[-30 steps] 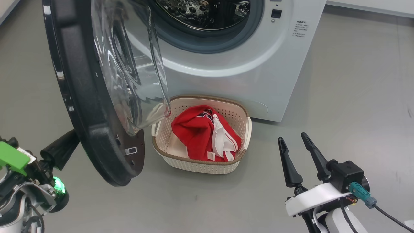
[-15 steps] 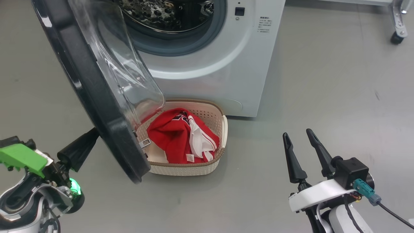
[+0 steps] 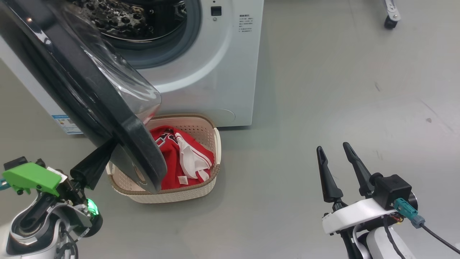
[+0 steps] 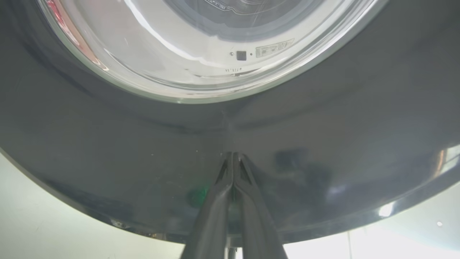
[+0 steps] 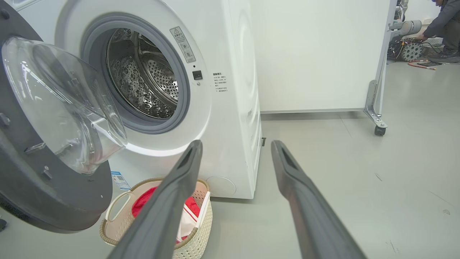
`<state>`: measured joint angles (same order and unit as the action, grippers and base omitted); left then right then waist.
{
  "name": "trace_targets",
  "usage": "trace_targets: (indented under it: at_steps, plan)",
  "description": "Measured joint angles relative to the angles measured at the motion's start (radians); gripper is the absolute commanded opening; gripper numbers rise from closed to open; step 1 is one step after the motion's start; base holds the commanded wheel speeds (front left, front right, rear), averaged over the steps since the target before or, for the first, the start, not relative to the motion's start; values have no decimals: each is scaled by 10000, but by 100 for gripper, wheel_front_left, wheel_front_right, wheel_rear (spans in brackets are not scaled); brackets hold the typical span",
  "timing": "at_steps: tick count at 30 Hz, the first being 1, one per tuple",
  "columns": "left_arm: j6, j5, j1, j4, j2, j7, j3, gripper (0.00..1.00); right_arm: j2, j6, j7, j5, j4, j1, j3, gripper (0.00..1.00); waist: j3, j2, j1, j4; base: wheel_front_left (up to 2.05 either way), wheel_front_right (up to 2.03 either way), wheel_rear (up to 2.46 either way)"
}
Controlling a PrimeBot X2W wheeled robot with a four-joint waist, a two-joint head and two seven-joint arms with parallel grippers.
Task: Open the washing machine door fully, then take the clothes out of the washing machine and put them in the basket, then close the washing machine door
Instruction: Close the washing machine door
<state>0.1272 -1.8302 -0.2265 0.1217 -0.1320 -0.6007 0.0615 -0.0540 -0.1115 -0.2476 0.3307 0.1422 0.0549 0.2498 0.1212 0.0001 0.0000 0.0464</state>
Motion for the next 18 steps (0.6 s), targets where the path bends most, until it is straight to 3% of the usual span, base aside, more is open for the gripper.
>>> trace_targets:
  at_steps: [18]
  plan:
    - [0, 81, -315, 537, 278, 901, 336, 0, 40, 0, 0, 2, -15, 96, -59, 100, 180, 0, 0, -1774, 0, 0, 0]
